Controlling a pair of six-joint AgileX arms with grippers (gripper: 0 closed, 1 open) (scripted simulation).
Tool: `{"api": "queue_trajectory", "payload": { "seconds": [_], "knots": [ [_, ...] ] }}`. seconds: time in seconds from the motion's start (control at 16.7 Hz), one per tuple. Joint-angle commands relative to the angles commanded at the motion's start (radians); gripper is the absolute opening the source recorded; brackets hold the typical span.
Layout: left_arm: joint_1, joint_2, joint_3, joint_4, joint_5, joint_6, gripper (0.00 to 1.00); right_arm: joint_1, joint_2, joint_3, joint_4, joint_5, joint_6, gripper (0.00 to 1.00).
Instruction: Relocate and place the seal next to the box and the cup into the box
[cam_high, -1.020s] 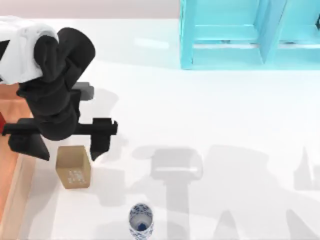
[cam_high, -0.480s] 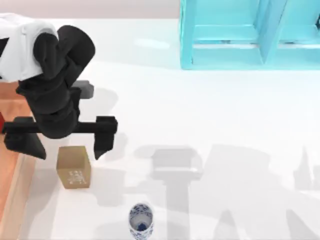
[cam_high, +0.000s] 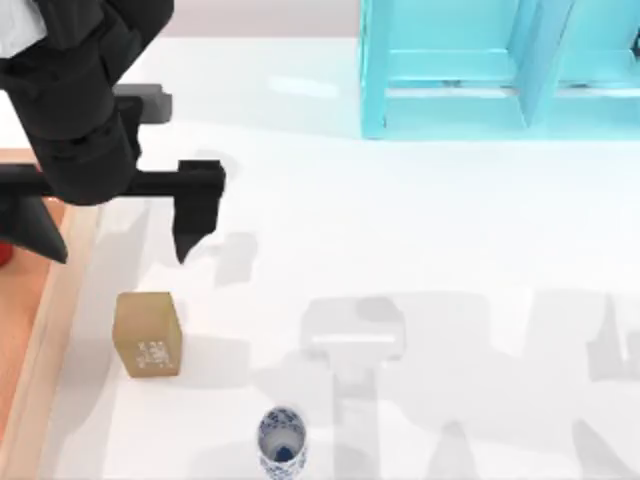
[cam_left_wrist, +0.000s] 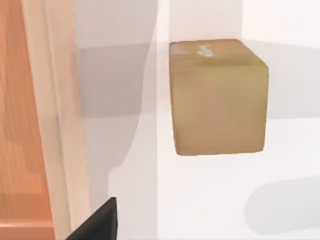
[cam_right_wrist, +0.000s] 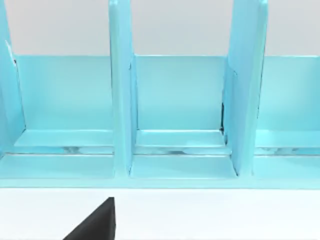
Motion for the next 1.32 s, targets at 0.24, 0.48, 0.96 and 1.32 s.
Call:
{"api": "queue_trajectory", "payload": {
  "seconds": [0.24,0.48,0.96,1.32],
  "knots": [
    [-0.002,-0.007,0.059,-0.071,-0.001,0.002,1.0,0.0,0.0,0.0,0.0,0.0,0.0,1.0],
    [-0.001,-0.002,0.056,-0.067,-0.001,-0.001,1.0,0.0,0.0,0.0,0.0,0.0,0.0,1.0],
    [-0.351,0.021,-0.068,0.095,0.0,-0.356,1.0,0.0,0.0,0.0,0.0,0.0,0.0,1.0],
    [-0.554,0.03,-0.176,0.202,0.003,-0.557,1.0,0.0,0.0,0.0,0.0,0.0,0.0,1.0]
  ]
}}
